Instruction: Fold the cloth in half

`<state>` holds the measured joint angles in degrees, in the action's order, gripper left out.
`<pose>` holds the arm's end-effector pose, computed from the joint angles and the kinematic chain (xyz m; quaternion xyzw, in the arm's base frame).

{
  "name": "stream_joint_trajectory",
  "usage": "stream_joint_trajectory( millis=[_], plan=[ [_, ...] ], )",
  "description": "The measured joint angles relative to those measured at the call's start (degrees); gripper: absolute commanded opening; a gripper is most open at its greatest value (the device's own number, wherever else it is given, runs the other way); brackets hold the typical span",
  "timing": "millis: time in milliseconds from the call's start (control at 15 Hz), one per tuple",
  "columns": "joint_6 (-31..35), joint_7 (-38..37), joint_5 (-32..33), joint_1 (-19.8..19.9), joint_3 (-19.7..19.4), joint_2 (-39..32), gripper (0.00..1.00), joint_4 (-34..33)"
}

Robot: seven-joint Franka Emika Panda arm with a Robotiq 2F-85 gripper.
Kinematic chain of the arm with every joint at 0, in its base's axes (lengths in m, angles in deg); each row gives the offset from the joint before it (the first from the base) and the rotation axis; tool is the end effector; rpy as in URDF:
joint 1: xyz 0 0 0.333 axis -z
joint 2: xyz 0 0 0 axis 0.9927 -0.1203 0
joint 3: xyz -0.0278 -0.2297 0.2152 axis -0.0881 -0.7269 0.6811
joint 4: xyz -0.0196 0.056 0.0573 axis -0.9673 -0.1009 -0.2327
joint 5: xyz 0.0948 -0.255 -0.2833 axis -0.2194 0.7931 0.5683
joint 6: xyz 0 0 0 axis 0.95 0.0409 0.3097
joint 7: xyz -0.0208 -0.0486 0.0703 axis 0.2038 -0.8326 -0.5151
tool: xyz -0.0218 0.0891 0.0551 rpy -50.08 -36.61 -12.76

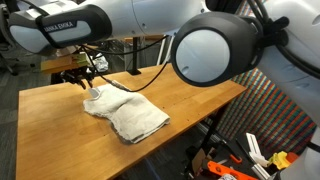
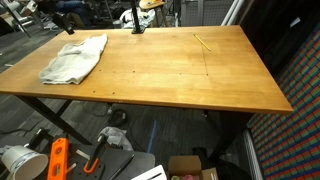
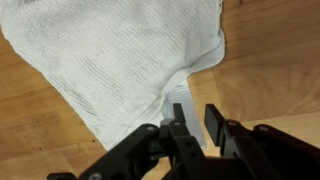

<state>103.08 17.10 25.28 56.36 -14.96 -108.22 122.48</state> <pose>0.7086 0.3512 0.2953 0.9779 -0.1511 0.0612 0.1306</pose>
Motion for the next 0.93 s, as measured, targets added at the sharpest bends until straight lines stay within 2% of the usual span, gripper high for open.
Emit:
stream_joint_trajectory(
  millis=[267,333,400,733,800,867,933],
  plan=[
    [-1.04,1.42,-0.07,-1.05,2.33,-0.49,0.92,0.38],
    [-1.04,1.42,-0.07,-1.45,2.52,-0.72,0.98,0.4],
    [-1.19,1.42,-0.06,-1.86,2.54,-1.02,1.0,0.42],
    [-1.66,1.39,0.17,-2.86,2.31,-3.5,1.0,0.4],
    [-1.66,1.36,0.2,-2.85,2.07,-3.97,0.75,0.34],
    [-1.65,1.36,0.2,-2.78,1.82,-4.42,0.74,0.26],
    [-1.63,1.36,0.2,-2.69,1.71,-4.7,0.68,0.1]
  ],
)
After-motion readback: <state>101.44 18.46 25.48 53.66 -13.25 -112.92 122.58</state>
